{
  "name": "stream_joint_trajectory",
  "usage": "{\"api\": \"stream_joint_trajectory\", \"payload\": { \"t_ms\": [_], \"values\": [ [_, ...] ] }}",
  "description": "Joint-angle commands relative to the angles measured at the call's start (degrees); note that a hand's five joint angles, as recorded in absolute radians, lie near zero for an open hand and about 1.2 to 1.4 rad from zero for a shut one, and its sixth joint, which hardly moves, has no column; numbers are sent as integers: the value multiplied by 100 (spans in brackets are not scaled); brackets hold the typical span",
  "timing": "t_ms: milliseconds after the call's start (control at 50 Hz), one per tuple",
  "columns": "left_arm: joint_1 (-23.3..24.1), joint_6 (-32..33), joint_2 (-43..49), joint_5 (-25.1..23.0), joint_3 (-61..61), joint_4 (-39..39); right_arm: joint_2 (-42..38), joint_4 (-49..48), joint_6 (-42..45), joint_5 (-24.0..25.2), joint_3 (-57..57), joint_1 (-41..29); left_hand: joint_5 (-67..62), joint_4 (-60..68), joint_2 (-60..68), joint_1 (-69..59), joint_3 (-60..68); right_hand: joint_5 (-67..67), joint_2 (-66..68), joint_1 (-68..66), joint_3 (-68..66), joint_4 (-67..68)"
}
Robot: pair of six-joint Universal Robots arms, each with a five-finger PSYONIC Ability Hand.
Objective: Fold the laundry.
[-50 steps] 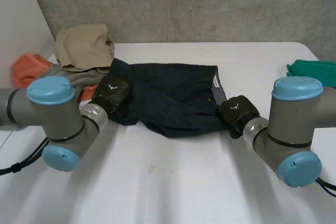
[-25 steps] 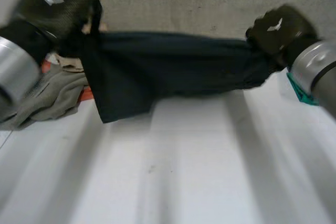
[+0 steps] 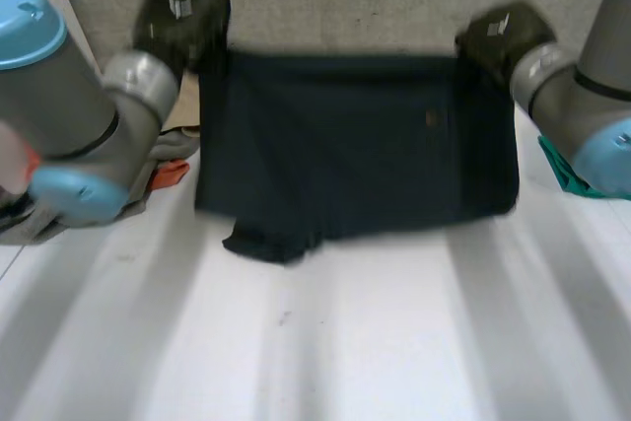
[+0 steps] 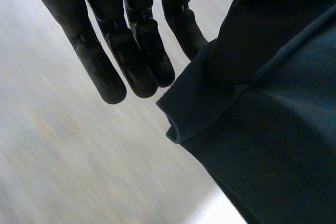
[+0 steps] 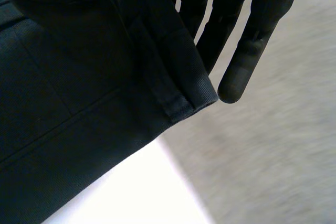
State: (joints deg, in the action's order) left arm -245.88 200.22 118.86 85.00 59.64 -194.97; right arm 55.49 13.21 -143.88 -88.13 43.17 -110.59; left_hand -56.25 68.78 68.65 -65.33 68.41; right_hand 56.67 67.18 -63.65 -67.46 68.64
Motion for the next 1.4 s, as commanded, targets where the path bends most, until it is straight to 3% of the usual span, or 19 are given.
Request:
{"api": "stream_joint_trajectory", "payload": {
  "t_ms": [20, 80, 180, 420, 560, 720, 800, 840, 900, 960, 1020, 1100, 1320, 1400],
  "values": [
    [-4, -89, 251, 95, -962, -2956, -223, -2513, -1273, -319, -863, 11, -1375, 1122, 1135, -1467, 1159, 1333, 1282, -1635, -1254, 1136],
    [-30, -106, 269, 235, -1085, -3100, -126, -3077, -1388, -328, -714, 11, -1375, 1122, 1135, -1467, 1159, 1333, 1282, -1635, -1254, 1136],
    [5, -273, 278, 341, -937, -2415, -64, -2921, -1379, -284, -442, 3, -1375, 1122, 1135, -1467, 1159, 1333, 1282, -1635, -1254, 1136],
    [145, -423, -109, 131, 1495, -1729, -468, -2024, -1160, -187, 446, 3, -1375, 1122, 1135, -1467, 1159, 1333, 1282, -1635, -1254, 1136],
    [312, -195, -249, -10, 2754, -973, -688, -1304, -308, 129, 1430, 73, -1375, 1122, 1135, -1467, 1159, 1333, 1282, -1635, -1254, 1136],
    [356, 737, -1224, -1, 4108, 616, -224, 5, 755, 129, 3020, 90, -1375, 1122, 1135, -1467, 1159, 1333, 1282, -1635, -1254, 1136],
    [409, 1071, -1988, 25, 4565, 1881, 927, 919, 1397, 112, 4285, 143, -1375, 1122, 1135, -1467, 1159, 1333, 1282, -1635, -1254, 1136],
    [427, 1220, -2428, 16, 4767, 2891, 1593, 1305, 1957, 199, 5126, 292, -1375, 1122, 1135, -1467, 1159, 1333, 1282, -1635, -1254, 1136],
    [444, 1440, -2876, -54, 4995, 4347, 2166, 1439, 2556, 313, 5858, 450, -1375, 1122, 1135, -1467, 1159, 1333, 1282, -1635, -1254, 1136],
    [645, 1659, -3018, -246, 4988, 5099, 2686, 1457, 3146, 577, 6422, 591, -1375, 1122, 1135, -1467, 1159, 1333, 1282, -1635, -1254, 1136],
    [778, 1757, -3001, -388, 4865, 4996, 2731, 1492, 3113, 718, 6520, 705, -1375, 1122, 1135, -1467, 1159, 1333, 1282, -1635, -1254, 1136],
    [796, 1775, -2615, -344, 4321, 4294, 2696, 1422, 2796, 806, 6292, 855, -1375, 1122, 1135, -1467, 1159, 1333, 1282, -1635, -1254, 1136],
    [1015, 1687, -50, 253, 1325, 1640, 1528, -70, 794, 710, 4606, 987, -1375, 1122, 1135, -1467, 1159, 1333, 1282, -1635, -1254, 1136],
    [1024, 1696, 882, 333, 314, 647, 1046, -878, 634, 482, 4184, 961, -1375, 1122, 1135, -1467, 1159, 1333, 1282, -1635, -1254, 1136]
  ]
}}
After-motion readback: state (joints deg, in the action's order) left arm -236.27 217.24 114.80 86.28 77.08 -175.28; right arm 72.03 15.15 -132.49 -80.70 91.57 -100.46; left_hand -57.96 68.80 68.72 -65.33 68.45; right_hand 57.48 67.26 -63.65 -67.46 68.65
